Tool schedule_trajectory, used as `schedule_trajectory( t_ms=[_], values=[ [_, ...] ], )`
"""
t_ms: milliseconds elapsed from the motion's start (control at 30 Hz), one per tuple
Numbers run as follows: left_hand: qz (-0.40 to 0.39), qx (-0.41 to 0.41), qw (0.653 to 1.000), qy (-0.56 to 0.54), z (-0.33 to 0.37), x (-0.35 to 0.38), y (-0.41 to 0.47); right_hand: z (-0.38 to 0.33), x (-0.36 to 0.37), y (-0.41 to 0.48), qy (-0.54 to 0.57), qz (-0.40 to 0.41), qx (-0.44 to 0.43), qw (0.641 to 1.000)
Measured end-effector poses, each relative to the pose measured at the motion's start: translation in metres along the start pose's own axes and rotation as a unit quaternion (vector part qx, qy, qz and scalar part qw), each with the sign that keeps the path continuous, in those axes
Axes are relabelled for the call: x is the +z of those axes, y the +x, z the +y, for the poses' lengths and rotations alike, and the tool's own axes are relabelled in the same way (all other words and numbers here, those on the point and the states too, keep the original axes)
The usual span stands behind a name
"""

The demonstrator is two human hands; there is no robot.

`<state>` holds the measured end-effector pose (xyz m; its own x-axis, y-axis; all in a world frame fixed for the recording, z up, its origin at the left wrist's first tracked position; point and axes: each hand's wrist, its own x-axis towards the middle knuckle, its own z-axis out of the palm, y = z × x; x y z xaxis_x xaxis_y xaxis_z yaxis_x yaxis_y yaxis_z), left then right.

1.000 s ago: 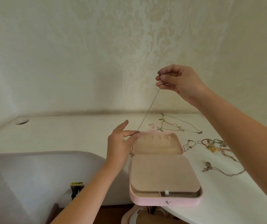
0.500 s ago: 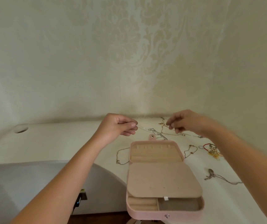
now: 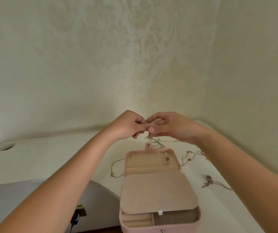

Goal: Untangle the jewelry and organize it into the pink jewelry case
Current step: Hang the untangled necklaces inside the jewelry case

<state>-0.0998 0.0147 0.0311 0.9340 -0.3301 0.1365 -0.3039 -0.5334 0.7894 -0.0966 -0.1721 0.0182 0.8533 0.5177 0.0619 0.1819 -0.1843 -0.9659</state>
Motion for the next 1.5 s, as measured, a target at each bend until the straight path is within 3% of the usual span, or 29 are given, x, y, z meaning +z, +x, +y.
schedule_trajectory(
  t_ms=[200, 367, 500, 633, 733, 833, 933, 1000, 1233, 1367, 1500],
  values=[
    [-0.043, -0.015, 0.999, 0.001, -0.006, -0.008, -0.006, -0.019, 0.005, 0.001, -0.102, -0.008, 0.016, 0.995],
    [-0.027, -0.029, 0.970, -0.239, -0.014, -0.014, -0.015, -0.034, 0.007, 0.000, -0.220, -0.010, -0.016, 0.975],
    [-0.004, -0.009, 0.973, -0.229, -0.021, -0.011, -0.019, -0.040, 0.011, 0.004, -0.164, -0.027, -0.023, 0.986],
    [0.037, 0.010, 0.973, -0.228, -0.021, -0.010, -0.022, -0.040, 0.014, 0.016, -0.002, -0.062, 0.018, 0.998],
    [0.082, -0.015, 0.983, -0.165, -0.026, -0.005, -0.027, -0.041, 0.018, 0.022, 0.018, -0.019, 0.059, 0.998],
    [0.095, -0.044, 0.994, 0.039, -0.046, 0.012, -0.043, -0.047, 0.019, 0.025, -0.050, -0.003, 0.053, 0.997],
    [0.069, -0.073, 0.967, 0.236, -0.066, 0.037, -0.063, -0.058, 0.020, 0.028, -0.094, -0.002, 0.022, 0.995],
    [0.057, -0.097, 0.950, 0.291, -0.071, 0.047, -0.070, -0.065, 0.020, 0.030, -0.131, 0.000, 0.006, 0.991],
    [0.044, -0.081, 0.956, 0.279, -0.083, 0.051, -0.066, -0.088, 0.024, 0.036, -0.272, 0.005, -0.001, 0.962],
    [0.131, 0.004, 0.958, 0.256, -0.090, 0.055, -0.070, -0.087, 0.032, 0.037, -0.304, -0.011, -0.033, 0.952],
    [0.252, 0.110, 0.930, 0.243, -0.099, 0.061, -0.071, -0.085, 0.040, 0.033, -0.335, -0.037, -0.050, 0.940]
  ],
)
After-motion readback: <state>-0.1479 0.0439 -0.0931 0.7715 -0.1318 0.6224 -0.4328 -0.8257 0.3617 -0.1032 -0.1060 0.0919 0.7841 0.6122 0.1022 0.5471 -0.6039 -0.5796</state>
